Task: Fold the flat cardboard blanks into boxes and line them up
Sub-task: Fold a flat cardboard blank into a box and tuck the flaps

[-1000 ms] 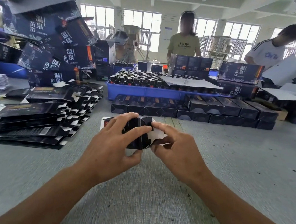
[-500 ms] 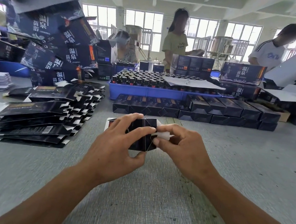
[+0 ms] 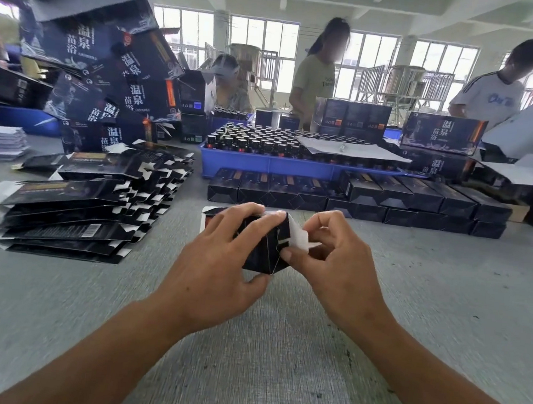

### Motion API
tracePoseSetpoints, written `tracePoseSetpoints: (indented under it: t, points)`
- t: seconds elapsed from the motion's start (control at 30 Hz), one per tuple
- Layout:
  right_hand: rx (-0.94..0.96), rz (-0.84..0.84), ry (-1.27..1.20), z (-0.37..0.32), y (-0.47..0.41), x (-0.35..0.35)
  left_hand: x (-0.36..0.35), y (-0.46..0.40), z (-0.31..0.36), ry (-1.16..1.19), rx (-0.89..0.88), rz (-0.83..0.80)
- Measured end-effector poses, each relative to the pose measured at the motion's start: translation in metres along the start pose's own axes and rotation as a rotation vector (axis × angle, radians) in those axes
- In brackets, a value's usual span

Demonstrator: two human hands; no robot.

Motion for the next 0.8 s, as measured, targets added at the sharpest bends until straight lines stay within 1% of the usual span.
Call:
tracePoseSetpoints:
  t: [0.17, 0.3, 0.4, 0.67, 0.8]
  points:
    - [0.043, -0.003, 0.095, -0.009, 0.004, -0.006, -0.004, -0.001, -0.001, -0.028, 0.031, 0.004]
    - [0.075, -0.073, 0.020, -0.013, 0.006, -0.009, -0.001, -0.002, -0.003, -0.024, 0.078, 0.054]
    - [0.085, -0.115, 0.037, -0.013, 0.006, -0.011, 0.000, -0.002, -0.004, -0.031, 0.095, 0.083]
    - [-0.077, -0.055, -0.132, -0.005, 0.003, -0.007, -0.002, -0.001, 0.005, -0.025, 0.079, 0.061]
    - [-0.086, -0.072, -0.177, -0.004, 0.002, -0.008, -0.002, -0.001, 0.006, -0.008, 0.076, 0.054]
Point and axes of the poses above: each hand's wrist, its own y-axis away from the middle knuckle, its own x-axis out of the back of the hand, z = x × y, the point moved 5 cm from there along -y, towards the middle knuckle, and after that the axes turned 2 degrees about x, right-handed, at the moved point
